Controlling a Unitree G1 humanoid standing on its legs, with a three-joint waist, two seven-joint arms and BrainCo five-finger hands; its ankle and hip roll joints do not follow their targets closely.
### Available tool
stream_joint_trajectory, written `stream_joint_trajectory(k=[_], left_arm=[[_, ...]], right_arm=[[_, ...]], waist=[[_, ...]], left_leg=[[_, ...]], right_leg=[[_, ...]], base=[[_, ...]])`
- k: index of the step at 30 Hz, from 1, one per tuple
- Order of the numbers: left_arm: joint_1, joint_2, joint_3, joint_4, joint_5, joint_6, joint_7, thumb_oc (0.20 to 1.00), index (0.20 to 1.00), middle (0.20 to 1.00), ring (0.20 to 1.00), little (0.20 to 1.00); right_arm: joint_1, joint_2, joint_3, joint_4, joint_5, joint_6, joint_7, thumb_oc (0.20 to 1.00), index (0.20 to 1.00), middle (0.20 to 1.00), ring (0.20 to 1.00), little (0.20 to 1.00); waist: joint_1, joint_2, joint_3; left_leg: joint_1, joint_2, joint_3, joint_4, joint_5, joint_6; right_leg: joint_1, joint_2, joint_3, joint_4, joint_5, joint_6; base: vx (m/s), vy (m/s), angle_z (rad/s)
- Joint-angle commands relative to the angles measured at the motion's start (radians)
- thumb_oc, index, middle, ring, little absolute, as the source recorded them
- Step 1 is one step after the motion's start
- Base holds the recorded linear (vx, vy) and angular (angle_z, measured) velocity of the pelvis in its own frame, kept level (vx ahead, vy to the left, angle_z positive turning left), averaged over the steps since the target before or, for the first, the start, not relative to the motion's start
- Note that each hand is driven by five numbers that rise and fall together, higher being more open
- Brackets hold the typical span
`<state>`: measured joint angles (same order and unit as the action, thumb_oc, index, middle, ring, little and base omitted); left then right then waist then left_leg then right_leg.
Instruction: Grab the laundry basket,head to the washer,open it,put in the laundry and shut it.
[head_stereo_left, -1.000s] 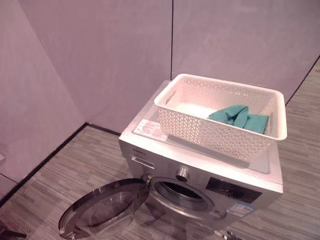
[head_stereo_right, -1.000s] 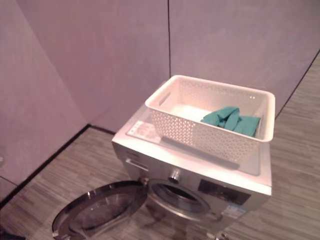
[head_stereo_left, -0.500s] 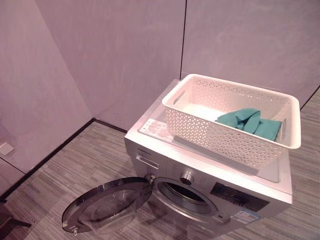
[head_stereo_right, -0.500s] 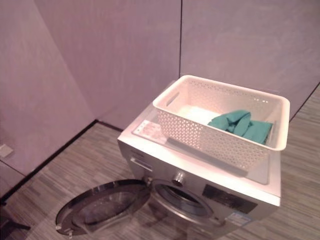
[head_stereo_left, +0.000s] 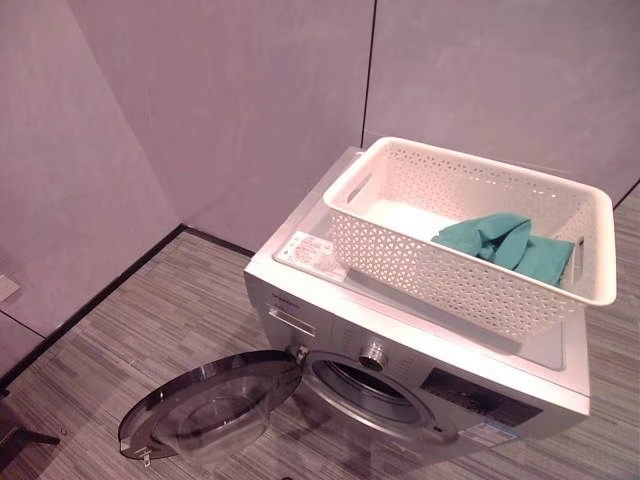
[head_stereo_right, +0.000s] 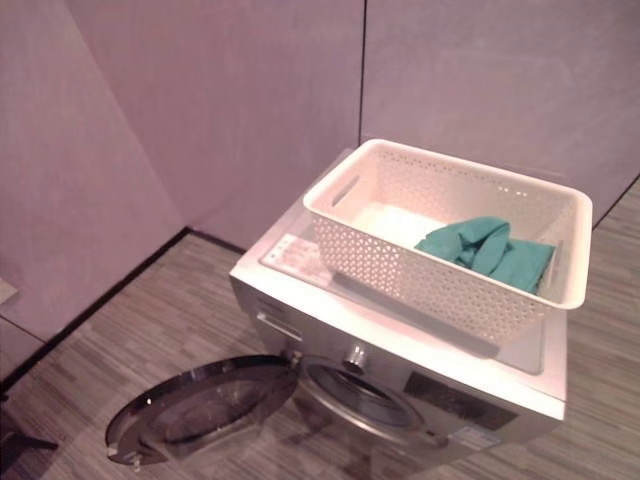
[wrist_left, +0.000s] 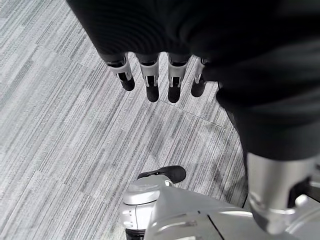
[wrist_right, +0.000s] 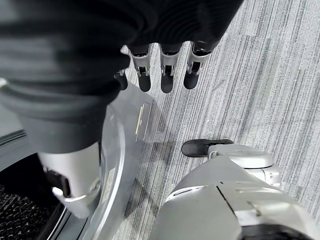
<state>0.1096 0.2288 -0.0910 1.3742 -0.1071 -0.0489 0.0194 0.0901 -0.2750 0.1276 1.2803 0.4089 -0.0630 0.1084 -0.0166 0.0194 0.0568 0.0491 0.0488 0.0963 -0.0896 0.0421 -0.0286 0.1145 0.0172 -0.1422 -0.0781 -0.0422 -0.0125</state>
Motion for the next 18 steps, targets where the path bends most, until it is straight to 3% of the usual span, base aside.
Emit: stream_joint_trajectory(k=[1, 18], left_arm=[[-0.03, 0.006, 0.029, 0.054, 0.015, -0.003, 0.005, 1.0, 1.0, 1.0, 1.0, 1.0], [-0.055, 0.004, 0.002, 0.047, 0.012, -0.013, -0.011, 1.0, 1.0, 1.0, 1.0, 1.0]], right_arm=[[-0.03, -0.003, -0.035, 0.035, -0.012, -0.003, -0.009, 1.0, 1.0, 1.0, 1.0, 1.0], [-0.018, -0.007, -0.058, 0.064, -0.015, 0.008, -0.01, 1.0, 1.0, 1.0, 1.0, 1.0]], waist=[[0.002, -0.025, -0.012], [-0.014, -0.021, -0.031]], left_leg=[[0.027, 0.073, -0.017, 0.002, -0.054, -0.03], [0.023, 0.066, 0.002, 0.002, -0.058, -0.031]], right_leg=[[-0.025, -0.113, -0.011, -0.004, 0.021, 0.119], [-0.04, -0.129, -0.003, -0.009, 0.038, 0.13]], base=[[0.0, 0.0, 0.0], [-0.01, 0.007, -0.04]])
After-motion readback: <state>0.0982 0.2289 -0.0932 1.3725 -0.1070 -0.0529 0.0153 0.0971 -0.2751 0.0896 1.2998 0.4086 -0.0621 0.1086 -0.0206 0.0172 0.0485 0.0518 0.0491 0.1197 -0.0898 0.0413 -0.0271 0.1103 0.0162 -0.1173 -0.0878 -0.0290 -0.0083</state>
